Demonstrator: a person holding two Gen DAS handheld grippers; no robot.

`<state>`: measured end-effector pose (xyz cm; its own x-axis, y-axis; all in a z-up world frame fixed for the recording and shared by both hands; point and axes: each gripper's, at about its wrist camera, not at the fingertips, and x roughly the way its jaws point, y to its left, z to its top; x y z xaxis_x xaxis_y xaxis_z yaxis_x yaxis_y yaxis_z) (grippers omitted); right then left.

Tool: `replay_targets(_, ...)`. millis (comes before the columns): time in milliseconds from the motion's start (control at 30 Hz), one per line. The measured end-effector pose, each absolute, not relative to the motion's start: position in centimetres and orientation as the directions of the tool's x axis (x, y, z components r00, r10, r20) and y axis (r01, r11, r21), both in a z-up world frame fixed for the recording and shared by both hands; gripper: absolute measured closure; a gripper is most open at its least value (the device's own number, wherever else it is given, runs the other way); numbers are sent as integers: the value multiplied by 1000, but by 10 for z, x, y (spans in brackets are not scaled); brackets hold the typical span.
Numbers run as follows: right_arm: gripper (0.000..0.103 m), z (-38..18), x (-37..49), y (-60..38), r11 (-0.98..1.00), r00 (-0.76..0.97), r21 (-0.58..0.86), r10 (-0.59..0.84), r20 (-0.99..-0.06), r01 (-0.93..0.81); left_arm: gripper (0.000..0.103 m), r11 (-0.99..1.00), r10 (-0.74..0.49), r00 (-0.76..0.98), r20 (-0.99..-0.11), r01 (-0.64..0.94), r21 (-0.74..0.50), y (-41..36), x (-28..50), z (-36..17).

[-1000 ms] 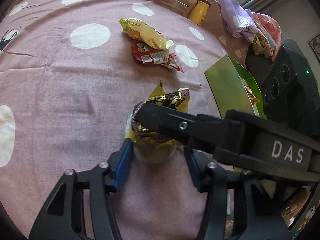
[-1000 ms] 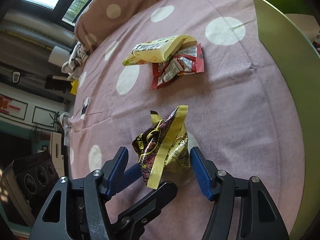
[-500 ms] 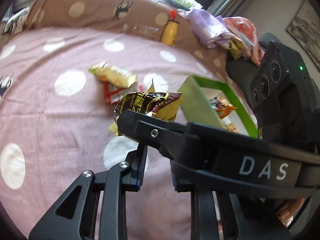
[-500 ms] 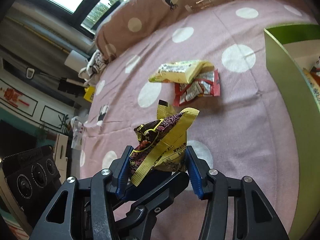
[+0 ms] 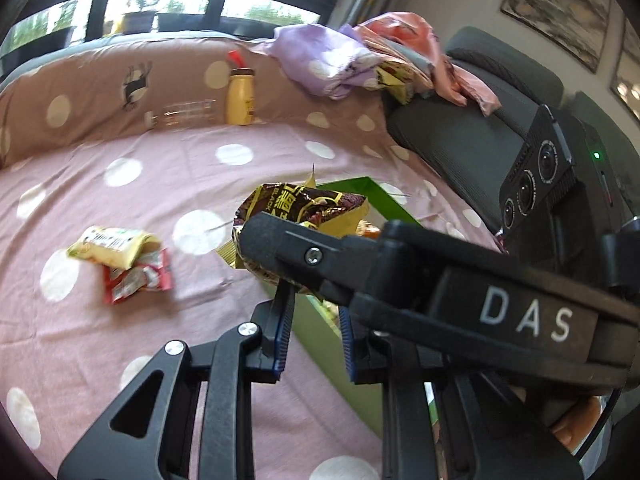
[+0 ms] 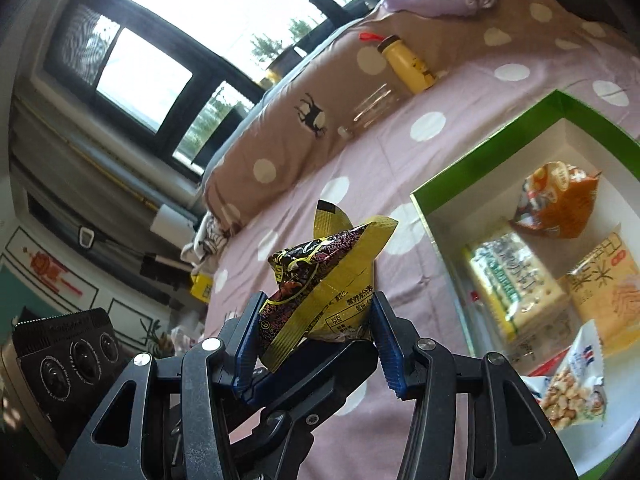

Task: Organize snacks
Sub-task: 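Carry the chocolate bag into the green box and open the right gripper, then return the right gripper to the bed and grasp the yellow-green bag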

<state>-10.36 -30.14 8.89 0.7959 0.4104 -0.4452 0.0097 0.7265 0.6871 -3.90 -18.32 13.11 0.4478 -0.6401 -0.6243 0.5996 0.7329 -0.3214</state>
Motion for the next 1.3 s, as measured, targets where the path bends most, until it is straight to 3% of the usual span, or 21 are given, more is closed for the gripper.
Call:
replay_targets(300, 49, 77, -115, -350, 658, 841, 741, 320, -435, 133, 84, 668, -676, 353, -646, 665, -335, -235, -27, 120)
replay_targets(800, 49, 46, -115, -384, 593, 783, 695, 166, -599, 406, 87, 640, -696, 258, -670, 646, -416, -255, -19, 96)
replay_targets(1000, 43, 59, -128, -385, 606, 833, 698, 101, -544, 382, 74, 651, -712, 292, -639, 617, -443, -232, -23, 104)
replay_targets(1133, 37, 67, -128, -376, 629, 845, 691, 98, -525, 356, 54, 681, -696, 343, -630, 592, -430, -206, -26, 114)
replay_targets(1300, 35, 76, -124, -362, 685, 835, 626, 47, -548, 372, 38, 723, -671, 410, -618, 546, -423, -170, -28, 126)
